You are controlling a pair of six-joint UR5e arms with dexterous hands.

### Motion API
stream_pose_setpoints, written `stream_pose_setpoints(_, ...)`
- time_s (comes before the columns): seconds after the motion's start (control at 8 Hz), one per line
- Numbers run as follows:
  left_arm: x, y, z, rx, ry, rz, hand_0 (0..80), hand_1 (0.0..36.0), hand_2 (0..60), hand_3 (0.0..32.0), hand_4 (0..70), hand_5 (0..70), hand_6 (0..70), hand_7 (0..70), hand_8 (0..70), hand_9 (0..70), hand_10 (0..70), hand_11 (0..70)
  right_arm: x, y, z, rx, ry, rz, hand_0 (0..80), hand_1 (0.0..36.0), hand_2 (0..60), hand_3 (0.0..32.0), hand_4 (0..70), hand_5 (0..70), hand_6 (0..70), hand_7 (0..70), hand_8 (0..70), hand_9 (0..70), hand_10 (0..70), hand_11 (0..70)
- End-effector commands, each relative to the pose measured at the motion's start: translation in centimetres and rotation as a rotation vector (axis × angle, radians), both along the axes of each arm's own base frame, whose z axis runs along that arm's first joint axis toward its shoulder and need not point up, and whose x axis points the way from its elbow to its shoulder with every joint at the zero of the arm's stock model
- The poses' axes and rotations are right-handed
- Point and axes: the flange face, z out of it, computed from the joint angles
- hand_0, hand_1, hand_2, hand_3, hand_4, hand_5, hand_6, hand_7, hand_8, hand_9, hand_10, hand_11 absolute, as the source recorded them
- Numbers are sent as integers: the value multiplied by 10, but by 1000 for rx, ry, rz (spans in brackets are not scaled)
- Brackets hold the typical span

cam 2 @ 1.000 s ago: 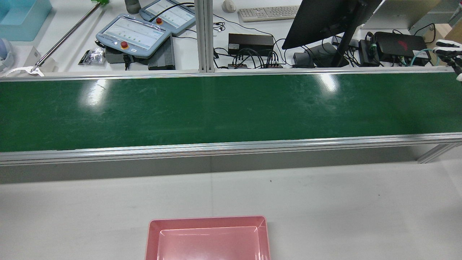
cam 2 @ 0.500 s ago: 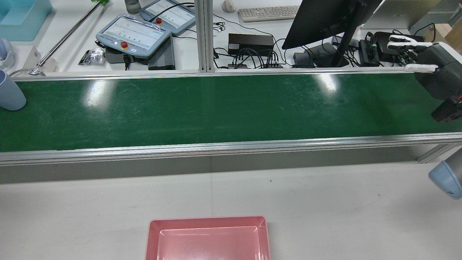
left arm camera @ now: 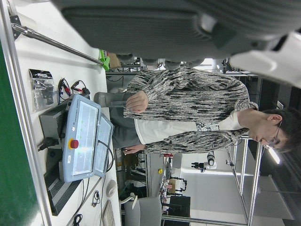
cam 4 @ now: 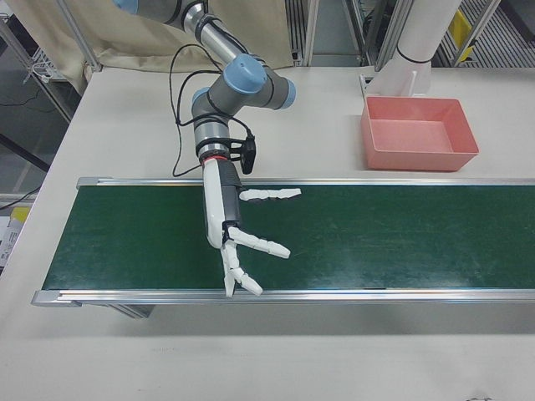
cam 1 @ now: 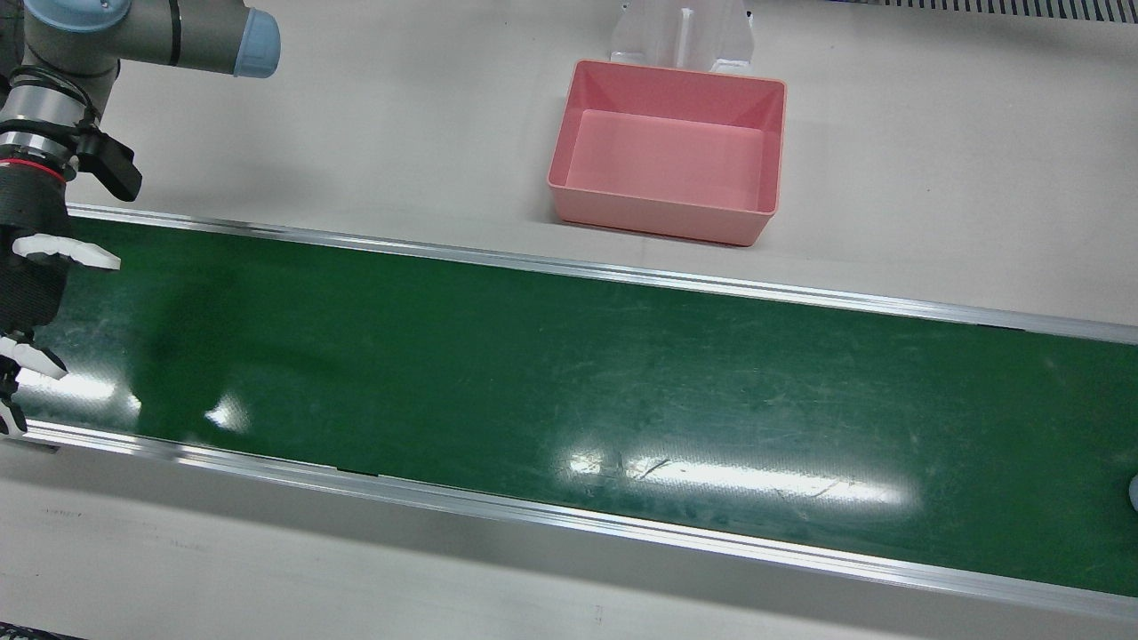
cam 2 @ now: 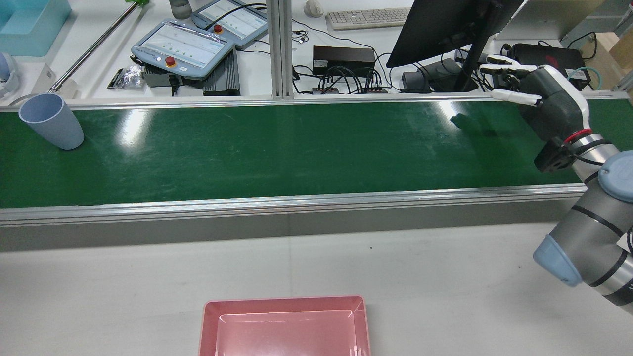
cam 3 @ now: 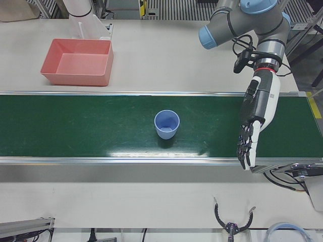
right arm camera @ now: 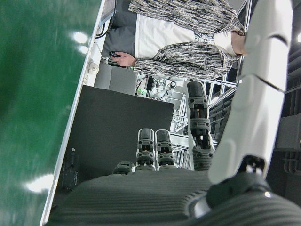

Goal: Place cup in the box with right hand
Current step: 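Hold the open right hand at the belt edge as the blue cup arrives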

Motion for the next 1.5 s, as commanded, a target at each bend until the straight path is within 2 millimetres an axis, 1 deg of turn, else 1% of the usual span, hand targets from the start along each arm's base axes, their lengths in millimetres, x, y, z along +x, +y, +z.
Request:
stream_pose_setpoints(0.0, 0, 0, 0, 0, 0, 0, 0, 0, 0, 0, 0, 0, 0, 0, 0, 0, 0, 0, -25, 6, -1, -4, 11, 0, 513, 151, 104, 0, 301, 50, 62, 236, 105, 198, 11, 29)
stream_pose_setpoints(0.12, 0, 0, 0, 0, 0, 0, 0, 0, 0, 0, 0, 0, 0, 0, 0, 0, 0, 0, -26, 6, 4, -10, 17, -3, 524, 135, 34, 0, 316, 50, 62, 234, 103, 195, 4, 20)
stream_pose_setpoints(0.25, 0, 0, 0, 0, 0, 0, 0, 0, 0, 0, 0, 0, 0, 0, 0, 0, 0, 0, -26, 8, 7, -14, 23, -6, 528, 124, 0, 0, 314, 49, 59, 222, 101, 190, 1, 15)
stream_pose_setpoints(0.38, 0, 0, 0, 0, 0, 0, 0, 0, 0, 0, 0, 0, 0, 0, 0, 0, 0, 0, -25, 8, 11, -20, 29, -6, 521, 155, 95, 0, 261, 52, 57, 211, 99, 186, 0, 15)
stream_pose_setpoints(0.5, 0, 0, 1, 0, 0, 0, 0, 0, 0, 0, 0, 0, 0, 0, 0, 0, 0, 0, -26, 8, 19, -31, 37, -8, 535, 155, 60, 0, 236, 57, 54, 189, 96, 177, 4, 22)
stream_pose_setpoints(0.62, 0, 0, 0, 1, 0, 0, 0, 0, 0, 0, 0, 0, 0, 0, 0, 0, 0, 0, -27, 8, 19, -32, 40, -10, 549, 141, 0, 0, 245, 59, 53, 182, 93, 173, 5, 24)
stream_pose_setpoints(0.75, 0, 0, 0, 1, 0, 0, 0, 0, 0, 0, 0, 0, 0, 0, 0, 0, 0, 0, -27, 8, 20, -33, 48, -10, 540, 160, 58, 0, 204, 60, 52, 175, 94, 172, 3, 22)
stream_pose_setpoints(0.88, 0, 0, 0, 1, 0, 0, 0, 0, 0, 0, 0, 0, 0, 0, 0, 0, 0, 0, -27, 8, 20, -31, 60, -8, 544, 178, 88, 0, 180, 63, 53, 173, 94, 172, 4, 25)
stream_pose_setpoints(1.0, 0, 0, 0, 1, 0, 0, 0, 0, 0, 0, 0, 0, 0, 0, 0, 0, 0, 0, -27, 8, 20, -30, 76, -7, 567, 172, 29, 0, 195, 68, 54, 175, 97, 174, 7, 31)
stream_pose_setpoints(1.12, 0, 0, 0, 1, 0, 0, 0, 0, 0, 0, 0, 0, 0, 0, 0, 0, 0, 0, -27, 8, 20, -26, 95, -5, 580, 168, 0, 0, 200, 70, 55, 175, 96, 174, 11, 37)
stream_pose_setpoints(1.25, 0, 0, 1, 0, 0, 0, 0, 0, 0, 0, 0, 0, 0, 0, 0, 0, 0, 0, -28, 6, 17, -19, 110, -4, 553, 203, 119, 0, 151, 70, 55, 175, 96, 173, 14, 41)
stream_pose_setpoints(1.38, 0, 0, 0, 1, 0, 0, 0, 0, 0, 0, 0, 0, 0, 0, 0, 0, 0, 0, -30, 6, 16, -17, 112, -7, 557, 191, 89, 0, 163, 70, 55, 175, 97, 173, 19, 48)
